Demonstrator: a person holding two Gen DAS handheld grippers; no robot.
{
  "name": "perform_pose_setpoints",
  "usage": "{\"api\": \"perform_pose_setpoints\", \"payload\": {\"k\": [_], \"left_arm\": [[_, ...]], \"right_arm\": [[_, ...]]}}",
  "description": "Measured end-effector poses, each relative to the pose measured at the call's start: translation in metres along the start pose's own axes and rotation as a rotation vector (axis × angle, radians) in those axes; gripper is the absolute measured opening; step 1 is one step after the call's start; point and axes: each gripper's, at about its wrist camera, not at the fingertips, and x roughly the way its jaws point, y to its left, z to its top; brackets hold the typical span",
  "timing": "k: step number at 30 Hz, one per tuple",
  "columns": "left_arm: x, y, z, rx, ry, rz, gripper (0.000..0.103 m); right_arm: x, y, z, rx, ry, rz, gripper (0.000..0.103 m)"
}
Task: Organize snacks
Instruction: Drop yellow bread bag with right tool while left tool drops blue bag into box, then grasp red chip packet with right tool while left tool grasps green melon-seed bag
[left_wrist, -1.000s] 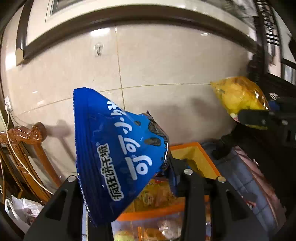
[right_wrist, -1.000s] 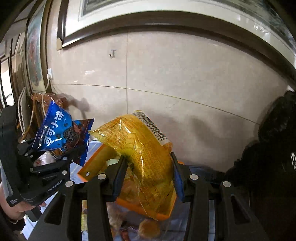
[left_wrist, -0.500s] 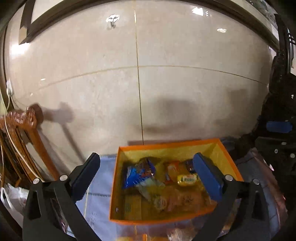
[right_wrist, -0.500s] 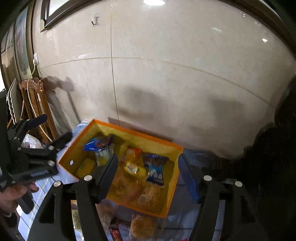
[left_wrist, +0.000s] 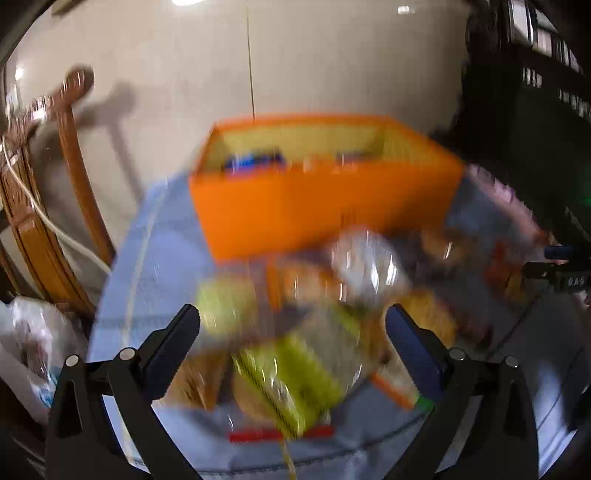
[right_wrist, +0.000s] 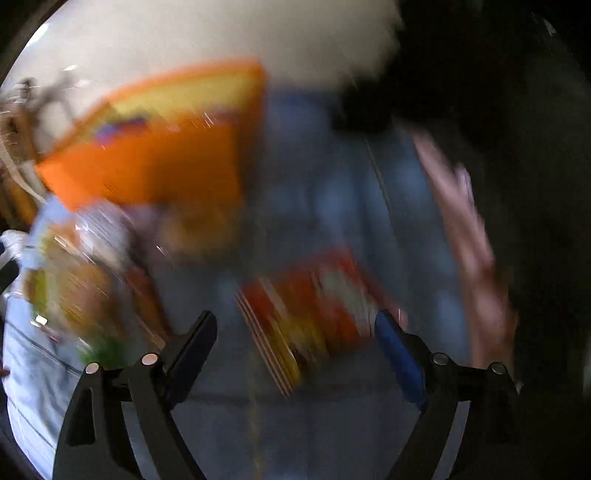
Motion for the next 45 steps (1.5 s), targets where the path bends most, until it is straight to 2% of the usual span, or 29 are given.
{"api": "perform_pose_setpoints", "payload": {"k": [1, 3, 5, 8, 10, 12, 14, 15, 16, 18, 19, 21, 25, 29, 32, 37, 45], "left_arm": [[0.007, -0.004, -0.010, 0.028, 0.002, 0.006, 0.099], [0.023, -0.009, -0.023, 0.086, 0.002, 0.037, 0.099], [0.038, -0.007, -0.029, 0.061, 0.023, 0.041, 0.099], [0.051, -0.008, -0.031, -0.004, 0.014, 0.047, 0.099], [0.058, -0.010, -0.030, -0.008, 0.018, 0.060, 0.099], [0.063, -0.013, -0.030, -0.007, 0.024, 0.064, 0.099], [0.065, -0.015, -0.030, 0.008, 0.041, 0.047, 0.098], [0.063, -0.015, -0.030, 0.013, 0.041, 0.038, 0.097], [0.062, -0.016, -0.032, 0.018, 0.036, 0.035, 0.095], [0.053, -0.016, -0.036, 0.004, 0.006, 0.009, 0.085], [0.051, -0.015, -0.038, -0.014, 0.011, -0.011, 0.084], [0.044, -0.017, -0.045, -0.041, 0.018, -0.067, 0.084], [0.033, -0.025, -0.060, -0.032, 0.026, -0.121, 0.083], [0.015, -0.021, -0.058, -0.081, -0.021, -0.168, 0.082], [-0.003, -0.016, -0.046, -0.102, -0.080, -0.193, 0.082], [-0.039, -0.013, -0.016, -0.129, -0.180, -0.216, 0.082], [-0.068, -0.004, 0.058, -0.129, -0.285, -0.173, 0.082]], "right_arm": [[0.011, -0.002, -0.006, 0.031, 0.029, -0.016, 0.087], [0.020, -0.005, -0.009, 0.071, 0.031, -0.046, 0.087], [0.029, -0.002, -0.006, 0.097, 0.026, -0.060, 0.088], [0.050, 0.010, 0.007, 0.092, 0.061, -0.064, 0.088], [0.062, 0.021, 0.013, 0.071, 0.061, -0.065, 0.091], [0.070, 0.024, 0.012, 0.060, 0.092, -0.060, 0.089], [0.065, 0.025, 0.012, 0.036, 0.073, -0.037, 0.074], [0.060, 0.032, 0.011, -0.007, 0.068, -0.012, 0.051], [0.055, 0.039, 0.010, -0.046, 0.065, -0.006, 0.021], [0.049, 0.057, 0.007, -0.141, 0.077, 0.001, 0.008], [0.048, 0.063, 0.004, -0.167, 0.081, 0.012, 0.005], [0.041, 0.072, -0.004, -0.223, 0.076, 0.020, 0.002], [0.027, 0.077, -0.017, -0.245, 0.052, 0.041, 0.001], [0.004, 0.077, -0.024, -0.239, 0.007, 0.061, 0.001], [-0.016, 0.077, -0.023, -0.230, -0.032, 0.082, 0.001], [-0.057, 0.080, -0.002, -0.224, -0.113, 0.124, 0.000], [-0.123, 0.088, 0.067, -0.268, -0.280, 0.183, 0.000]]}}
